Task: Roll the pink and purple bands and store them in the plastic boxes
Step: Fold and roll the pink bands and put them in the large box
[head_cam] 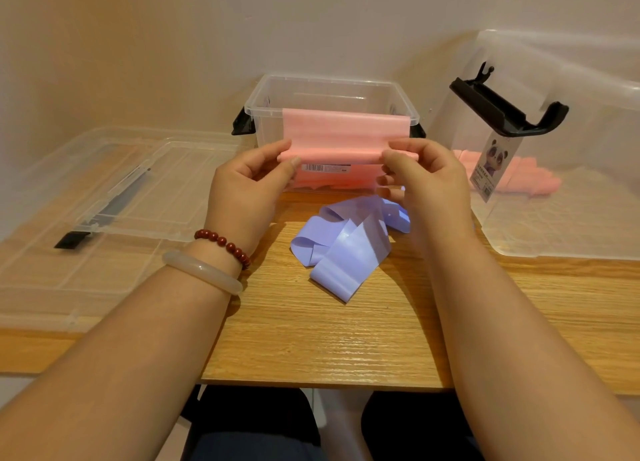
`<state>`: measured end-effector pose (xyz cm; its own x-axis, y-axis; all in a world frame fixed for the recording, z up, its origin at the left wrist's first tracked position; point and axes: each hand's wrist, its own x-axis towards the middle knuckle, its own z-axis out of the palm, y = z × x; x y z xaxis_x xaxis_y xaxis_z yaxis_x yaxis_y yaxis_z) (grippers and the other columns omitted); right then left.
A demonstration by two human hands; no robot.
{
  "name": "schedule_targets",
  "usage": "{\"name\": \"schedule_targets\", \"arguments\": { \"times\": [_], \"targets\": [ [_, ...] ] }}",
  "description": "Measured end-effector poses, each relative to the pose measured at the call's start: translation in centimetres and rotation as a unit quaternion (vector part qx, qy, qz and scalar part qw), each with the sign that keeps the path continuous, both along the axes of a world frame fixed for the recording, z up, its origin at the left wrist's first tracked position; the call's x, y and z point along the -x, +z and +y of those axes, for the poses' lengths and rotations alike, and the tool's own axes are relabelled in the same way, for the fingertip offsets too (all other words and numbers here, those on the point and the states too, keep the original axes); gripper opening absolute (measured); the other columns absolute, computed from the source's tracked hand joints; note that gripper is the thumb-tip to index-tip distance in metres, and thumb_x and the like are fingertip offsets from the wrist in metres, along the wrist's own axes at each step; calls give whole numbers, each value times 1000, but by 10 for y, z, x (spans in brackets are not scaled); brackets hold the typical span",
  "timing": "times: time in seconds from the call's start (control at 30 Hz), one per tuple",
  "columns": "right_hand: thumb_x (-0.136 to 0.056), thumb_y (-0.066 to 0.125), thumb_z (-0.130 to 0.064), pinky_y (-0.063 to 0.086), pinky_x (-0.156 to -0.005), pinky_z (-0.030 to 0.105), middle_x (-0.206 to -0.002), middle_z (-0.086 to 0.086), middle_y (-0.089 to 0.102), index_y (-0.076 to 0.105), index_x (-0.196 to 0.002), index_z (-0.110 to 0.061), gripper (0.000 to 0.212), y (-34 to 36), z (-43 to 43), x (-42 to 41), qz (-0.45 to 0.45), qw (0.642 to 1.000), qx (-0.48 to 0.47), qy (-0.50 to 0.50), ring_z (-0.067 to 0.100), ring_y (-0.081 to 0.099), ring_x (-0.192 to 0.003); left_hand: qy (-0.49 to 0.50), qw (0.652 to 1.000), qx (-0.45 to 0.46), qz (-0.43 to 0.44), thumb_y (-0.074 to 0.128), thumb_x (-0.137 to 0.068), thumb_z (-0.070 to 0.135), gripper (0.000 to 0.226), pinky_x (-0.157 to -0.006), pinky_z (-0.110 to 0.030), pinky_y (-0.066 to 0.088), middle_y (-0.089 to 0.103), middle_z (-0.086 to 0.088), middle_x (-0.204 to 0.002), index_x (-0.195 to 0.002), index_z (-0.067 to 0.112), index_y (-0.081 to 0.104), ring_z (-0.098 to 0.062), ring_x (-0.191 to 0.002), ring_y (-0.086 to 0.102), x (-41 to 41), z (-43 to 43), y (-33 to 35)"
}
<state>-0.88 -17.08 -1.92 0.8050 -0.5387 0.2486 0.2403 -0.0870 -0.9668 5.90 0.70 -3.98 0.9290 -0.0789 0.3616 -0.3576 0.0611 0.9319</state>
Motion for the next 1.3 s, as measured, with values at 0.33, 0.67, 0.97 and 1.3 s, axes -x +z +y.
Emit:
{"name": "schedule_targets", "arguments": {
  "times": [0.33,0.67,0.97,1.3],
  "targets": [
    [-91,69,-19,53,-59,24,-85,3,71,69,-86,-23,7,-2,1,0,-9,999,19,-30,17,72,-78,26,1000,3,-1,63,-92,15,13,-80,-26,57,71,5,-83,-95,25,71,-6,-81,68,-1,0,0],
    [-92,67,-10,51,-55,25,-71,3,62,64,-86,-18,11,-3,2,0,-32,999,19,-19,13,59,-54,27,999,-2,-18,65,-91,12,11,-74,-27,57,68,5,-80,-91,22,69,-10,-74,65,0,1,1],
    [-89,67,-5,57,-65,27,-82,8,68,69,-98,-9,9,-3,0,-2,-19,1000,-2,-7,15,67,-70,26,1000,-3,-14,61,-94,12,14,-74,-23,57,68,4,-81,-94,24,68,-2,-75,64,0,0,2],
    [-90,70,-14,57,-65,30,-82,9,70,68,-84,-17,6,-4,2,-2,-25,999,4,-39,22,72,-76,20,1000,-5,-3,64,-92,12,15,-78,-25,57,69,7,-81,-90,27,68,-7,-78,68,0,0,1]
  ]
}}
